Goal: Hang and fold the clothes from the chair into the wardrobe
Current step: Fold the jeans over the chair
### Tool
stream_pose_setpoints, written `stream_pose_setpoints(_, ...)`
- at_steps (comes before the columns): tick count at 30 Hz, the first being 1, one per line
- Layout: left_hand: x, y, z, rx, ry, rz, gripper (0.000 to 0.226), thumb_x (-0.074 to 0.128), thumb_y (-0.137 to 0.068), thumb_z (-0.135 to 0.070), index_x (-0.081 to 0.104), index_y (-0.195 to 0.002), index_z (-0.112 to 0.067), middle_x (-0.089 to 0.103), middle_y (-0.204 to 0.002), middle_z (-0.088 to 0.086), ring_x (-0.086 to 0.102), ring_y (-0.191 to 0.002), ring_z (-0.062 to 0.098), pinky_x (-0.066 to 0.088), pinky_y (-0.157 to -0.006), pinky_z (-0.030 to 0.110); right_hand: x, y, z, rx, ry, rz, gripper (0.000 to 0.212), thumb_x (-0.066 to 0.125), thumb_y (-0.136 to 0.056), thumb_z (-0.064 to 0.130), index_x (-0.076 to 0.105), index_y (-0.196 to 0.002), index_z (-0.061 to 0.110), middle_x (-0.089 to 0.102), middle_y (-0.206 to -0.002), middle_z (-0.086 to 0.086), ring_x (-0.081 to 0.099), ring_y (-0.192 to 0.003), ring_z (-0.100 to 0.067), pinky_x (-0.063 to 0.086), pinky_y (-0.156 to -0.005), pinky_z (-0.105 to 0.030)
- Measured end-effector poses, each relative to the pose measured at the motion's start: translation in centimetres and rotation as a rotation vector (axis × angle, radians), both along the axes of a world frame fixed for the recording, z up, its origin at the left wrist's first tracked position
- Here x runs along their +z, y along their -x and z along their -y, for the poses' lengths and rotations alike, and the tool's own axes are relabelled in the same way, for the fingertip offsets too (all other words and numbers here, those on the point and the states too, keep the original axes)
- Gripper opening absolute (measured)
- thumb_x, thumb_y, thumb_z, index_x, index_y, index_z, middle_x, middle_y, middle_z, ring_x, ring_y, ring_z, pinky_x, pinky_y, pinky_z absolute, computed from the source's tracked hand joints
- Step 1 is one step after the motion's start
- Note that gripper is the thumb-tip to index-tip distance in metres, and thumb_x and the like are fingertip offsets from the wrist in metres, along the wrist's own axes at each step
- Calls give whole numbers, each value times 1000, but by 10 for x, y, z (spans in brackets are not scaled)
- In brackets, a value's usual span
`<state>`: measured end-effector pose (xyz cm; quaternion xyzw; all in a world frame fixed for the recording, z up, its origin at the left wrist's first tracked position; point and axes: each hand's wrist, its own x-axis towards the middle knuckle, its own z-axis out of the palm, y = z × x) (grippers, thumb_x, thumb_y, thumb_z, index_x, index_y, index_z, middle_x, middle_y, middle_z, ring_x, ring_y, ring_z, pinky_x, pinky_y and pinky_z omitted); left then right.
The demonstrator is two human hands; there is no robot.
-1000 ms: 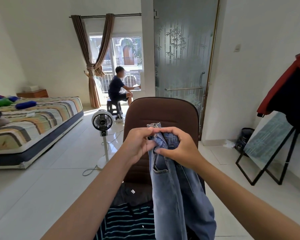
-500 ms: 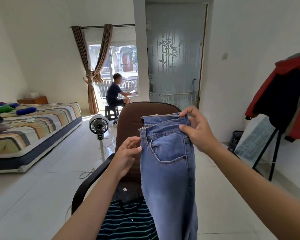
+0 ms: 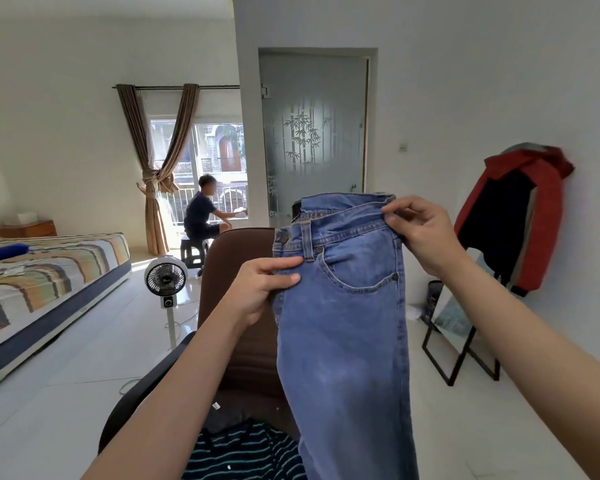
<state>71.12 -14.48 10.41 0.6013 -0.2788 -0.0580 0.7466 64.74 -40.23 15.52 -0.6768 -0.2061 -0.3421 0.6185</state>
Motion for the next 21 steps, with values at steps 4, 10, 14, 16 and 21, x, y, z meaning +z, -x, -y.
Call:
stream_pose_setpoints(4, 17, 10, 24, 74, 33, 129, 34, 64, -72, 18, 72, -96, -5, 73, -85, 1, 68, -79, 11, 54, -80, 19, -17, 20, 19, -58, -108, 26, 19, 70, -81, 21, 67, -99, 23, 68, -100, -8, 65, -91, -18, 55, -80, -31)
stream_pose_setpoints(10, 37, 11, 39, 10, 63, 95, 38, 60, -73, 18, 73, -85, -15, 74, -78, 1, 68, -72, 9, 53, -71, 15, -68, 40, 9, -195, 99, 36, 91, 74, -79, 26, 14, -147, 30, 52, -136, -3, 58, -119, -22, 49, -96, -36)
stream_pose_setpoints(14, 48, 11, 38, -29, 49, 112, 40, 57, -76, 19, 71, -85, -17, 73, -71, -2, 68, -67, 7, 52, -66, 14, -107, 39, -13, -293, 149, 53, 112, 77, -76, 32, -8, -148, 30, 27, -146, 31, 40, -133, 0, 36, -104, -15)
stream_pose_setpoints(16, 53, 9, 35, -27, 73, 101, 41, 55, -77, 19, 72, -84, -18, 73, -70, -2, 68, -66, 7, 52, -64, 14, -129, 37, -23, -277, 102, 59, 108, 75, -77, 38, -6, -148, 39, 30, -150, 19, 41, -135, -8, 39, -106, -23)
stream_pose_setpoints(21, 66, 4, 26, 46, 109, 72, 37, 55, -76, 20, 73, -89, -10, 74, -75, 3, 69, -70, 12, 54, -65, 18, -160, 38, -54, -269, 175, 111, 84, 68, -84, 41, 14, -148, 43, 32, -152, 11, 37, -139, -17, 37, -110, -35)
